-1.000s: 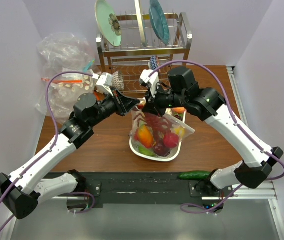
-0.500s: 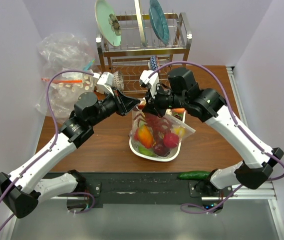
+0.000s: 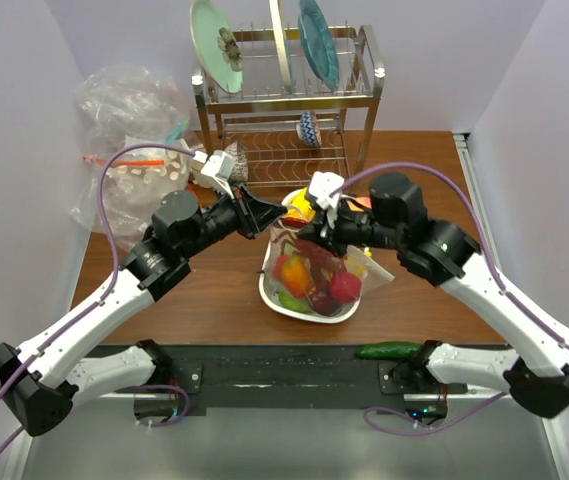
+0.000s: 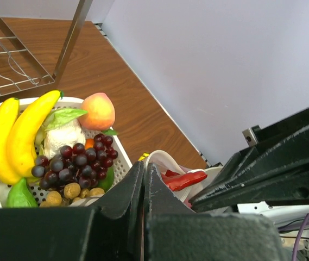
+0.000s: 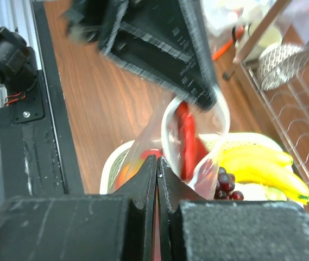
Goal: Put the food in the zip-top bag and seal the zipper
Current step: Zip the zipper food storage bag at the center of the board.
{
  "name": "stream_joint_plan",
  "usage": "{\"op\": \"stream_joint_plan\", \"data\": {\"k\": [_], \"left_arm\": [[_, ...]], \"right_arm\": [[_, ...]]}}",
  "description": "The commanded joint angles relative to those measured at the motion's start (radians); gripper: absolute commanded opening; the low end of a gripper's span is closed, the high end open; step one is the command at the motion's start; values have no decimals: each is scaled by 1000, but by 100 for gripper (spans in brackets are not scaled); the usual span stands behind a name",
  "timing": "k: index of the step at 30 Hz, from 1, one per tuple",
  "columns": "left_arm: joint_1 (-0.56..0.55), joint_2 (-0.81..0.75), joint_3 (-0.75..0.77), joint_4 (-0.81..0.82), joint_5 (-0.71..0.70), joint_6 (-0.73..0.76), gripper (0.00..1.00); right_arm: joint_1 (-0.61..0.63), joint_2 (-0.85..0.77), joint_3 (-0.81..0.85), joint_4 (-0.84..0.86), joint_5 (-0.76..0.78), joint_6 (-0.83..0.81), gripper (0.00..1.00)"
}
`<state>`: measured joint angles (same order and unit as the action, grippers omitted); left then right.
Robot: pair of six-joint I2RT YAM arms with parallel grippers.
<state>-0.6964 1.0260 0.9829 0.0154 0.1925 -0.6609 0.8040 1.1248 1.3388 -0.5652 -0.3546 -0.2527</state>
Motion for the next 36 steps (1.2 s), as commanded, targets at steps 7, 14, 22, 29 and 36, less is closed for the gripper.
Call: {"op": "stream_joint_plan", "data": {"k": [7,14,22,29,36], "left_arm": [[-23,-63,-44,113,16,15,0],[-31,-89,-81,118,18,15,0],[-32,-102,-79,90,-5,32,0],[-31,-110,-75,78,-11,40,0],[-32,-112,-76,69,-15,40,0]], "right_arm": [[1,-118,-156,255,-86,-103,0],[1,-201,-266,376,-109,-183,0],[3,-218,-239,355,-87,-198,17],[1,-191,-198,323,-78,-197,18],[1,-180,-194,329,-66,-198,21]]}}
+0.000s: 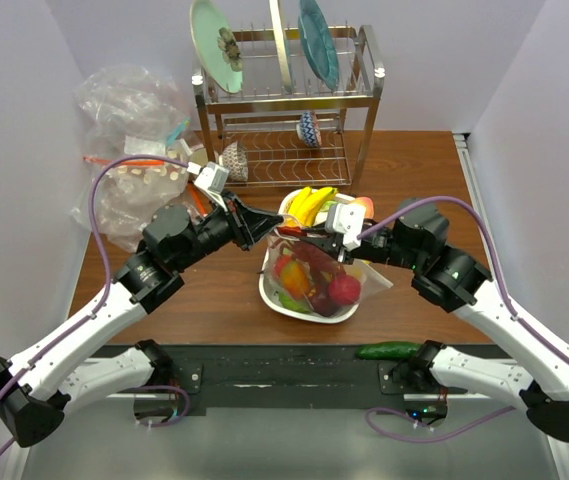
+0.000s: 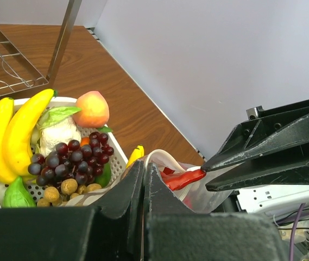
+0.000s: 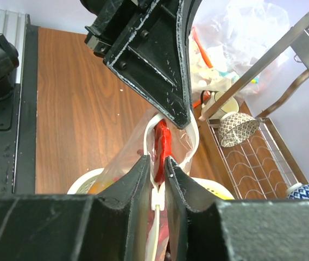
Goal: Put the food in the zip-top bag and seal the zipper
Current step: Zip the zipper food storage bag at the center of the board.
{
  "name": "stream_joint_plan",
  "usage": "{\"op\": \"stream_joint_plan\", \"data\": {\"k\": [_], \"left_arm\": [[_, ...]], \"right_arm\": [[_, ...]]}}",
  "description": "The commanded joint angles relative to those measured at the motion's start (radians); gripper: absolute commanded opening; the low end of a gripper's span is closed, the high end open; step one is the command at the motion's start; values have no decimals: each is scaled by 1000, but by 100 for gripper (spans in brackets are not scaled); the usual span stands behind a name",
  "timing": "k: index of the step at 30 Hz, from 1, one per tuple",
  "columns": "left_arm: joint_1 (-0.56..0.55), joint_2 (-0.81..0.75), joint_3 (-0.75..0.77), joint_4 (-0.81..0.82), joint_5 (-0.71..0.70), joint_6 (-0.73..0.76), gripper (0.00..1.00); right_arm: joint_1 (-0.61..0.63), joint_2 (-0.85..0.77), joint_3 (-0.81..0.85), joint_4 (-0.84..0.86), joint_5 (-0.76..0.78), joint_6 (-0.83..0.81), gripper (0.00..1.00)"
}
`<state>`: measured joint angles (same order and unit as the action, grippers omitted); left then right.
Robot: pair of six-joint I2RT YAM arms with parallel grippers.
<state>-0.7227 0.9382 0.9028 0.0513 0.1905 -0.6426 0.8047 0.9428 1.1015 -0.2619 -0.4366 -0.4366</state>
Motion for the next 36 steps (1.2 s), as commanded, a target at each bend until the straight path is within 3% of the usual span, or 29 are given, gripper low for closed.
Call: {"op": "stream_joint_plan", "data": {"k": [1,4,17,19,21,22,28,32,36], "left_arm": [[-4,-26,4,33,-13,18,0],[-4,-29,4,30,-14,20,0],[-4,-38,5,25,-13,20,0],[-4,-38,5,25,-13,18,0],[-4,-38,8,27,-11,18,0],[-4,-33,14,27,-11,18,0],[-4,-3,94,7,4,43,0],[-6,24,156,-2,20,50,0],[-7,57,215,-8,33,52,0]], "right_arm": [[1,8,44,24,16,-16,22],[2,13,44,18,13,-16,28],[1,54,51,18,4,-16,22],[1,65,54,21,4,-16,17],[1,74,66,18,9,-11,0],[1,89,76,12,12,-4,0],[1,223,268,-189,41,32,0],[1,338,438,-449,58,41,0],[4,425,569,-595,99,62,0]]}}
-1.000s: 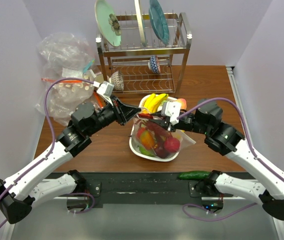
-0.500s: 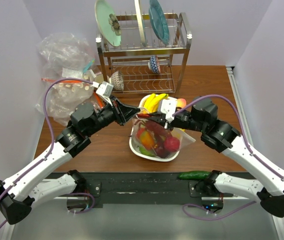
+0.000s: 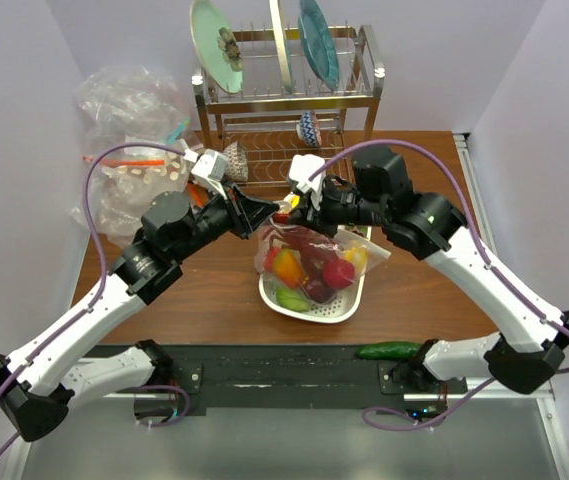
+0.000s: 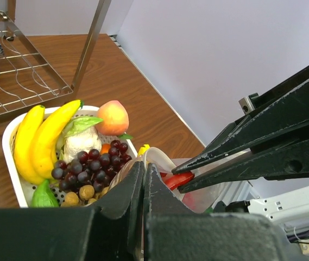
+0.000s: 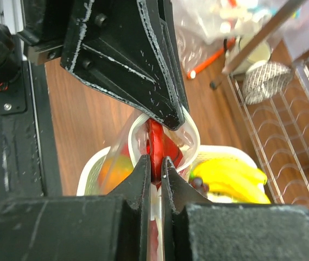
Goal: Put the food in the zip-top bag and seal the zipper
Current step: Zip the zipper food storage bag at the center of the board.
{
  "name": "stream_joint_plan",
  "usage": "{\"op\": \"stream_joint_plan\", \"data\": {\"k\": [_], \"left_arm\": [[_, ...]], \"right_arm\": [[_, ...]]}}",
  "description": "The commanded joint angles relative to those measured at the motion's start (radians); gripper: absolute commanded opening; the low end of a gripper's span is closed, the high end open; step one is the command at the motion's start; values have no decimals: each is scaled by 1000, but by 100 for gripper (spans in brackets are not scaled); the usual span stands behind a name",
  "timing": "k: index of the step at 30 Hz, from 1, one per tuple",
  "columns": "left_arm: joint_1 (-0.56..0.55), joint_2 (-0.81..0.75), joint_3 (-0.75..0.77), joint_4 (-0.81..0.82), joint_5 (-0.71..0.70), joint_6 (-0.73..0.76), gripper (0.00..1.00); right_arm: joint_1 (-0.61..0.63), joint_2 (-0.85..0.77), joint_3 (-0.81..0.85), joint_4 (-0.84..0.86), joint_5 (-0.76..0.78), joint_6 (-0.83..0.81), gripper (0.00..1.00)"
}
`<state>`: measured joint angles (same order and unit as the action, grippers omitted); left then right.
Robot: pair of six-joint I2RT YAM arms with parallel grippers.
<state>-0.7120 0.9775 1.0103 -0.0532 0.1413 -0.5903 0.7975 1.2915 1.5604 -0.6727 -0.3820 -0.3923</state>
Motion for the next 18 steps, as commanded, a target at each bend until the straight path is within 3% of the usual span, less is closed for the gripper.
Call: {"op": "stream_joint_plan", "data": {"k": [1,11,18], "left_arm": [[-17,23,129,99,87,-6,0],[-86,108,208,207,127,-63,0],[-121,135,313,202,107,-43,0]], "right_arm": [[12,87,119,-203,63,21,0],[12,172,119,-234,109,66,0],[6,189,23,-172,117,99,0]]}}
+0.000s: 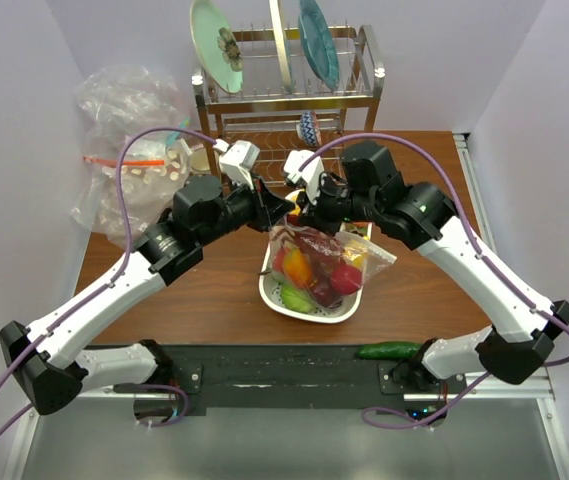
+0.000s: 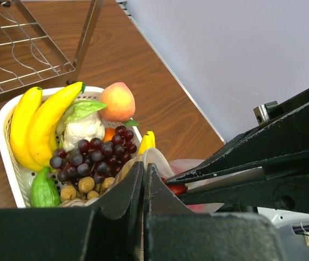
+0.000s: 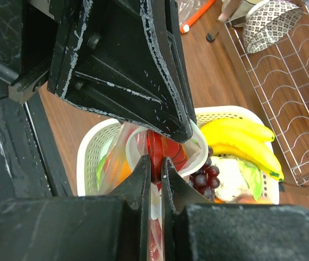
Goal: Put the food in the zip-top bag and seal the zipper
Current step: Zip the zipper food storage bag at the center of the board.
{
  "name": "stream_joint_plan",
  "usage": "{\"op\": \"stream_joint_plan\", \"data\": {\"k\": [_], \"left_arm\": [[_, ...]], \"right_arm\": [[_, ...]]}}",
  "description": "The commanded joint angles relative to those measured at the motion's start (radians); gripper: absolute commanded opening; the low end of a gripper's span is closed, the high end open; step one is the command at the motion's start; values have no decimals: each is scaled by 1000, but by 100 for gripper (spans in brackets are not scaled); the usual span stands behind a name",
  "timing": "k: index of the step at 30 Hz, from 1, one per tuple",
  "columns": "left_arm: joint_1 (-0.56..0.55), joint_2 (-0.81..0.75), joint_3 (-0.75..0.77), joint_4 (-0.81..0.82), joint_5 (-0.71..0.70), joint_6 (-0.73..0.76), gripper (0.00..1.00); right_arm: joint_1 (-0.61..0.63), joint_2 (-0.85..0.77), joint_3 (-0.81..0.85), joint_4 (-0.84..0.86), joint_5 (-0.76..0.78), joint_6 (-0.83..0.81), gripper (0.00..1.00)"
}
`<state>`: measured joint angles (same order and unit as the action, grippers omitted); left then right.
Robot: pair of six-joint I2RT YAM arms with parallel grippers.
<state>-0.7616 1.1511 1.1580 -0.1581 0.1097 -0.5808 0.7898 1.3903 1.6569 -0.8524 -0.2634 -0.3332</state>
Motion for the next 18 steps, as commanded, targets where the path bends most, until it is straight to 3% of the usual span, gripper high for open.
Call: {"op": "stream_joint_plan", "data": {"k": [1,18], "left_arm": [[-71,-42,169,308,140,-56,0],[-70,-77,259,293,102,-22,0]], "right_arm": [[5,96,-75,4,-2,46,0],[-35,125,-216,12,-28,100,0]]}}
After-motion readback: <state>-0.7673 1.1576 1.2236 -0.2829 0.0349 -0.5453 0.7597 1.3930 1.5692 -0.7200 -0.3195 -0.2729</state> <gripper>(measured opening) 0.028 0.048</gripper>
